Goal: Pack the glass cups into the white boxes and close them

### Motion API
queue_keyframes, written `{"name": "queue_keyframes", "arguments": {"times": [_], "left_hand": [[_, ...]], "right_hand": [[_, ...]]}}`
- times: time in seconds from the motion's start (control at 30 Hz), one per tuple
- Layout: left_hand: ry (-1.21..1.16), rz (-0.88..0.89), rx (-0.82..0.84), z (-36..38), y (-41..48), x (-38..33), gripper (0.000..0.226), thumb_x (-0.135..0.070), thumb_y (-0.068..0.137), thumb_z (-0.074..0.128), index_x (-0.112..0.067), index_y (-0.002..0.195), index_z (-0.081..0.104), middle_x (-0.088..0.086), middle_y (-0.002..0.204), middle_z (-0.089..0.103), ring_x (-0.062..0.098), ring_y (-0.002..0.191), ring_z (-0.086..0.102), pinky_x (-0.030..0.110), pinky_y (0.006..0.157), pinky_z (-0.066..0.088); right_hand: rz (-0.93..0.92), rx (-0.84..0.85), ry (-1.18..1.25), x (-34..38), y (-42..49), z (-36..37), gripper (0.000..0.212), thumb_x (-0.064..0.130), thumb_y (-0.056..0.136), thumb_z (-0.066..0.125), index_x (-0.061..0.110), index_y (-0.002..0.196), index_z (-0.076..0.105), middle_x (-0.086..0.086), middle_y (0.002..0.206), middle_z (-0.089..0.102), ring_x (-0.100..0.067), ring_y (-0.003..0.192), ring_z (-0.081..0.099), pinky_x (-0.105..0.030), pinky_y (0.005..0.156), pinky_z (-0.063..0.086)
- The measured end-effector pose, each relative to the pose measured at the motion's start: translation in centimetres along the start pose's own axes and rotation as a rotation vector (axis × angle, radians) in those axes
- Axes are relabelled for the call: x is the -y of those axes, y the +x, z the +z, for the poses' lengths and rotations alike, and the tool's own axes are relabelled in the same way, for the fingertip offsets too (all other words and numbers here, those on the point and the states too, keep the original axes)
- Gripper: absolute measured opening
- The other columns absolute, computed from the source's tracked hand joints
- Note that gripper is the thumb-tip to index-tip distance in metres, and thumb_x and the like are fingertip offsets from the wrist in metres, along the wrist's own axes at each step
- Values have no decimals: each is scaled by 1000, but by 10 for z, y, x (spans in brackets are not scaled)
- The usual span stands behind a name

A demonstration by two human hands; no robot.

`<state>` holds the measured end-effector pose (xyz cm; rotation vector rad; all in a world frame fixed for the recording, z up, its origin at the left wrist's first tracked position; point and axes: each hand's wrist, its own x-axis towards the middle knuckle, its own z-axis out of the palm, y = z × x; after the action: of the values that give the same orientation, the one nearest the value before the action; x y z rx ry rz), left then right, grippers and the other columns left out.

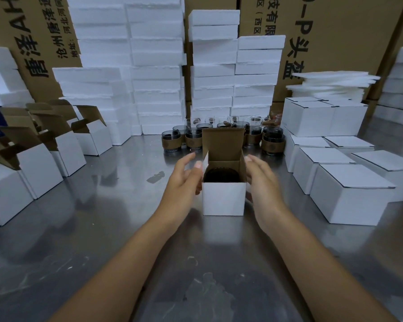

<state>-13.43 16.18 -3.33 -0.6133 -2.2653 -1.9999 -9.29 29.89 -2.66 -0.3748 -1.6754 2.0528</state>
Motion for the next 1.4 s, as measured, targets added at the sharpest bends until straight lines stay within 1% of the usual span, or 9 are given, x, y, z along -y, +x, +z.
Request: {"name": "queue_keyframes", "arguments": {"times": [0.1,0.3,0.47,0.73,0.93,1.07,1.2,1.3,1.4], "left_hand": [[-66,-70,28,-2,1,-2,37,-40,94,49,-38,130,45,-13,102,58,-2,89,58,11,62,45],[-64,-123,56,-7,1,1,39,-32,90,59,-41,126,46,19,90,62,8,85,63,18,72,49],[-100,-58,111,-7,1,4,34,-24,89,60,-49,110,49,2,62,44,16,77,53,21,74,44],[-118,-40,127,-9,0,0,36,-23,89,60,-55,102,50,8,73,46,15,77,53,21,75,44],[-134,-33,107,-8,-2,-6,23,-13,91,59,-35,89,61,31,101,56,20,76,54,31,63,39],[-141,-30,88,-7,-1,-3,21,-13,94,52,-30,91,63,10,91,67,9,75,60,24,61,43],[-208,-14,17,-6,2,-3,32,-21,97,40,-29,81,67,-8,92,65,12,92,56,23,76,44],[-210,23,55,-6,-1,-3,33,-56,82,49,-28,86,65,-10,92,63,11,98,57,25,87,45],[-209,61,108,-7,-3,-1,34,-56,76,66,-25,90,62,-12,87,63,6,89,59,22,76,48]], "right_hand": [[10,42,1,2,-2,1,29,36,93,54,29,120,56,8,105,66,0,80,66,-21,64,46],[13,82,-16,2,-5,3,33,43,91,54,31,121,56,5,114,65,-11,100,64,-24,71,46],[-33,118,-104,-2,-4,2,34,23,89,60,28,122,55,2,108,65,-3,85,65,-13,57,47],[-153,155,-141,-4,-2,2,41,8,90,57,47,100,50,4,98,65,-1,78,64,-7,50,44],[-217,162,-146,-6,-2,0,32,-4,88,53,26,78,56,5,81,63,-9,74,57,-18,53,43],[-136,76,-69,-2,-3,1,31,4,91,45,24,73,61,3,82,64,-10,72,57,-15,47,43],[-171,83,-93,3,-6,2,28,33,95,47,23,75,64,8,81,62,0,77,57,-14,62,43],[-312,163,-180,1,-14,4,42,62,77,43,25,86,59,20,77,59,13,67,52,-2,60,38],[-400,160,-267,-2,-16,5,45,64,69,46,27,91,58,15,89,59,1,80,53,-11,69,42]]}}
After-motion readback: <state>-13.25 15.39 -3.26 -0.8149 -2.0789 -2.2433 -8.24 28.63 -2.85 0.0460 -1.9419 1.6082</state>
